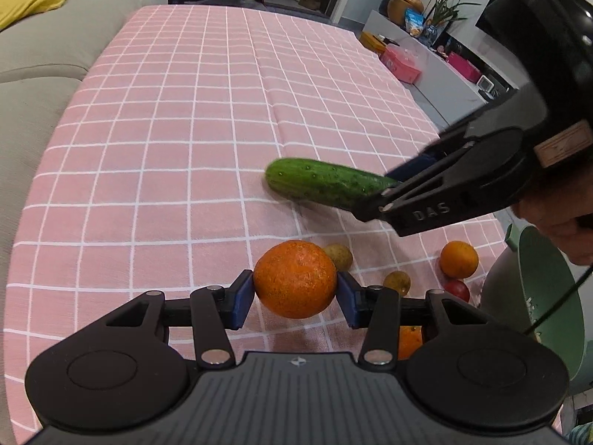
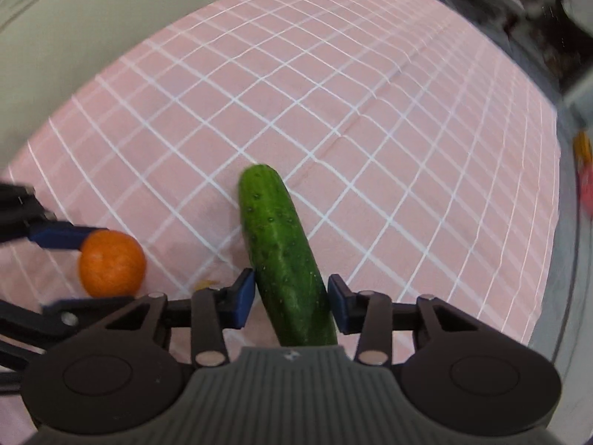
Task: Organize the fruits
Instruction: 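Grasp the cucumber with the right tool while the left tool grasps an orange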
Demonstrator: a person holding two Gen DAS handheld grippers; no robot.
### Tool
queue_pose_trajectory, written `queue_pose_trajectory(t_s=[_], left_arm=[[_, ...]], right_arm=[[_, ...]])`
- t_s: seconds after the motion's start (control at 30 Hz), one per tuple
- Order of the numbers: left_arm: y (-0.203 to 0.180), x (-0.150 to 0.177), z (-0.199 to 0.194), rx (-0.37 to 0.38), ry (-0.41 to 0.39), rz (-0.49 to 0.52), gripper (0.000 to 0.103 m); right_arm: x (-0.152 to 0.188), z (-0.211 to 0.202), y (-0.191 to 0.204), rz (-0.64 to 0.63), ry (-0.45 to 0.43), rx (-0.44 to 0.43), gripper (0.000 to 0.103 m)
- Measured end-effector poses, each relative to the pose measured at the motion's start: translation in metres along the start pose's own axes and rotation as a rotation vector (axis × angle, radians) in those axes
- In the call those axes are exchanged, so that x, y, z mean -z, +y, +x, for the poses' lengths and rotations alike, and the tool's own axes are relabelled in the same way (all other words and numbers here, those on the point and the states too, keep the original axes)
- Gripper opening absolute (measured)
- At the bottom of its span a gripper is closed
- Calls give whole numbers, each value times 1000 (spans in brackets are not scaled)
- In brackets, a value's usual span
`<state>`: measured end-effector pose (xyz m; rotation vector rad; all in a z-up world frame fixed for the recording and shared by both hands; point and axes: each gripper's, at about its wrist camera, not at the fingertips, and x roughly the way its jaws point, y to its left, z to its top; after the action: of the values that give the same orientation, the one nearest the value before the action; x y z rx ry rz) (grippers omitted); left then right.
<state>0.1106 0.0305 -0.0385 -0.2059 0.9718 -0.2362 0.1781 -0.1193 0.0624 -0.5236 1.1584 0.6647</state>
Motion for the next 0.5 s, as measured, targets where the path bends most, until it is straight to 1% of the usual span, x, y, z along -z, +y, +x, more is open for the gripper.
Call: queue_pose_trajectory(t_s=[0.03, 0.17, 0.23, 0.37, 0.5], left_arm=[[0, 0, -2, 0, -3, -1, 54], [3, 1, -13, 3, -17, -4, 54], [6, 1, -18, 2, -21, -9, 54], [10, 5, -26, -2, -27, -10, 54], [17, 8, -29, -17, -21, -12, 54]], right_arm=[[-1, -3, 1, 26, 14, -18, 36], [2, -11, 3, 96, 60, -41, 36], [5, -7, 4, 121, 103, -57, 36], [5, 5, 11, 108, 122, -18, 37], [5, 30, 15, 83, 145, 15, 37]])
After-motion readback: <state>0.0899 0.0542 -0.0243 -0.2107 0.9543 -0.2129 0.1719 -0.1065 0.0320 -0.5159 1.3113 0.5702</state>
